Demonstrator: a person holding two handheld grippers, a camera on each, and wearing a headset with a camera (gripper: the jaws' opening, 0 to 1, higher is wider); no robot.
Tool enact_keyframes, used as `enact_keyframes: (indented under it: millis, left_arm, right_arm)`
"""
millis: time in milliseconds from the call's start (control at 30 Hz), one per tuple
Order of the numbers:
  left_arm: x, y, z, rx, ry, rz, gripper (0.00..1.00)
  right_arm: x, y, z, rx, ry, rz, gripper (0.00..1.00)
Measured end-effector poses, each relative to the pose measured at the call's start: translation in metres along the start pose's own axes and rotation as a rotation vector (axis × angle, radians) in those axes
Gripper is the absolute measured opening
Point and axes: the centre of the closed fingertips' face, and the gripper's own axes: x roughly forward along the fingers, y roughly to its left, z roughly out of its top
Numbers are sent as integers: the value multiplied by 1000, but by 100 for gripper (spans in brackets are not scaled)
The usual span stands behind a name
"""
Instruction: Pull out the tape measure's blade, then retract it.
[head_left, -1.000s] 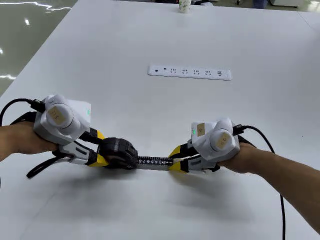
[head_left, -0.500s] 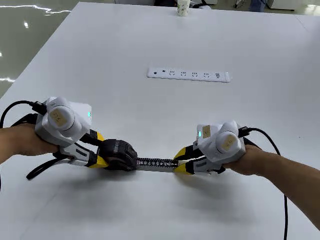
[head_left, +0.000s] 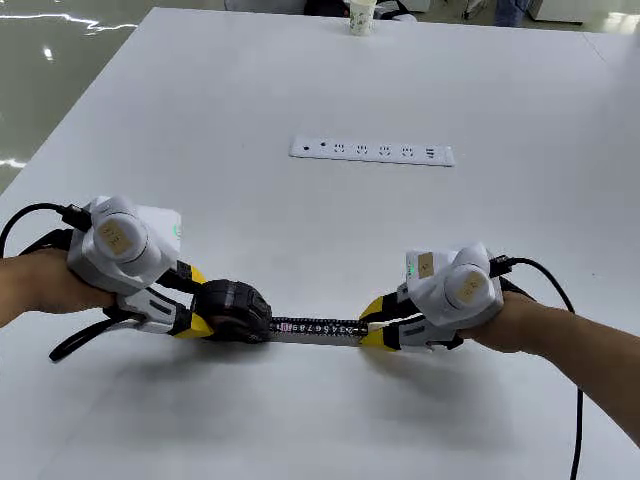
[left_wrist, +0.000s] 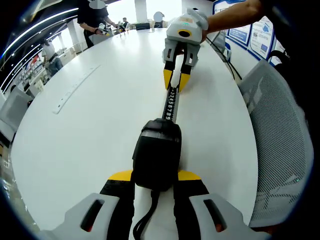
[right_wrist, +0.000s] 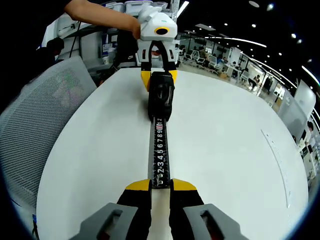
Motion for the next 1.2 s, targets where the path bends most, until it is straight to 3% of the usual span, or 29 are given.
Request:
enact_keyframes:
  millis: [1200]
  left_arm:
    - [1, -1, 1, 2, 9, -7, 24]
  right_arm:
    - [-39, 2, -42, 33, 66, -26, 9]
